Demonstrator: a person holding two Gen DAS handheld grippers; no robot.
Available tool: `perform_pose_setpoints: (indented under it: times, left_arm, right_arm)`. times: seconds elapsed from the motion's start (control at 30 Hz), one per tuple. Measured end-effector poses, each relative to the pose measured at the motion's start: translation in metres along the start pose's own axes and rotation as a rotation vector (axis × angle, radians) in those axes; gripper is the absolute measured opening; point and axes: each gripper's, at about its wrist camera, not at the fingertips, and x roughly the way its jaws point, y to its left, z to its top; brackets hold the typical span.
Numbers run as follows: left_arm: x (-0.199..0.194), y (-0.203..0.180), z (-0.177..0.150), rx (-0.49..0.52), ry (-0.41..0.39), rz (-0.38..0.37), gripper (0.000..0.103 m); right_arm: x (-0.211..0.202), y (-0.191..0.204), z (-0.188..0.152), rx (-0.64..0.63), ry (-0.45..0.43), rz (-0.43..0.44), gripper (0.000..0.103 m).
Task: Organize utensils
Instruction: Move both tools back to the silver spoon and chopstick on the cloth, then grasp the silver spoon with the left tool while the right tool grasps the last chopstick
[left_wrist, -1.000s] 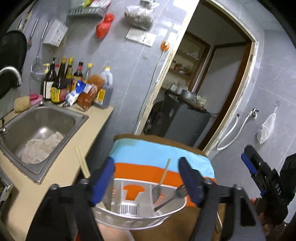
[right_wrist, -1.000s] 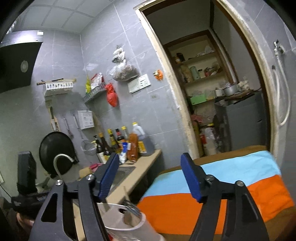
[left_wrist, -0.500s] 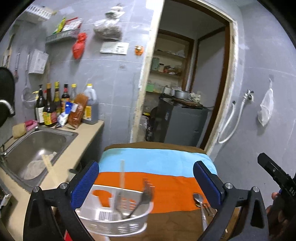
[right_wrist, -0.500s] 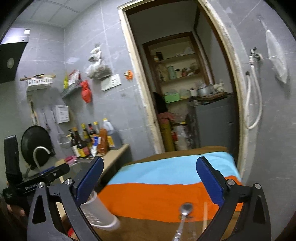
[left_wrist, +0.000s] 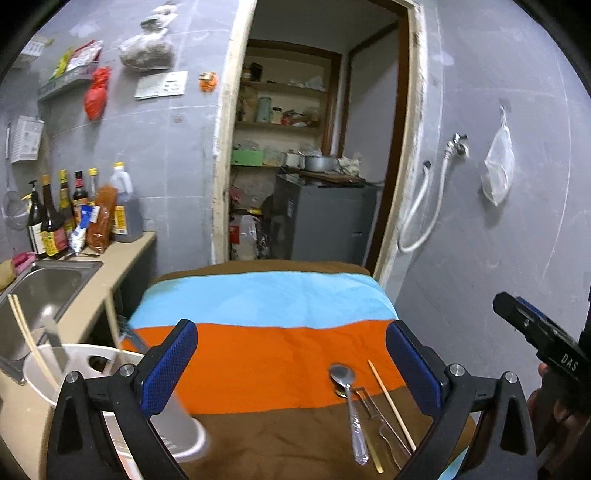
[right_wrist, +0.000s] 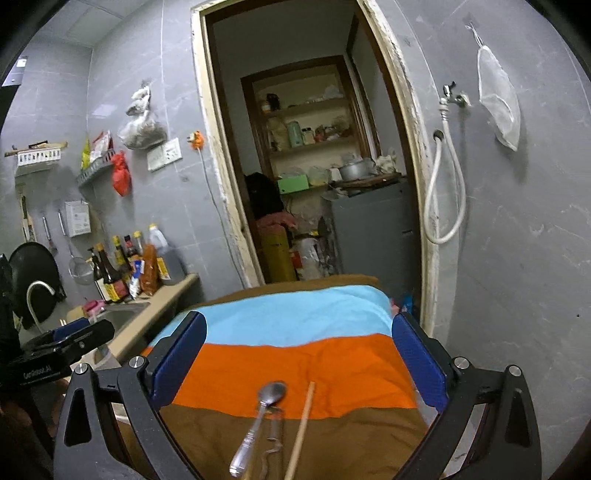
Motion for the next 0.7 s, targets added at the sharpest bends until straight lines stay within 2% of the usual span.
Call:
perform_pose_setpoints:
  times: [0.23,0.5,0.53,0.63,0.7]
  left_arm:
    - [0.036,-0.022,-0.021,0.012,0.079,-0.015,0.102]
    - [0.088,-0.028,-0.047,0.013,0.257,-0.051,0.102]
    - [0.092,-0.027,-0.049,0.008,0.271,-0.059,0.099]
    - [0.114,-0.021,-0.055,-0.022,0.337,-0.082,0.081]
    - [0.129,-0.017,-0.060,-0.051,0.386,-0.111,0.069]
  right_arm:
    - [0.022,-0.027,-0.013,-0.012,0.065,-0.006,0.099]
    - [0.075,-0.056,-0.047,0.022,0.243,0.027,0.099]
    - [0.080,-0.059,-0.052,0.025,0.260,0.027,0.099]
    - [0.102,-0.064,-0.069,0.041,0.333,0.040,0.098]
    - [0.118,-0.065,-0.079,0.050,0.379,0.057,0.092]
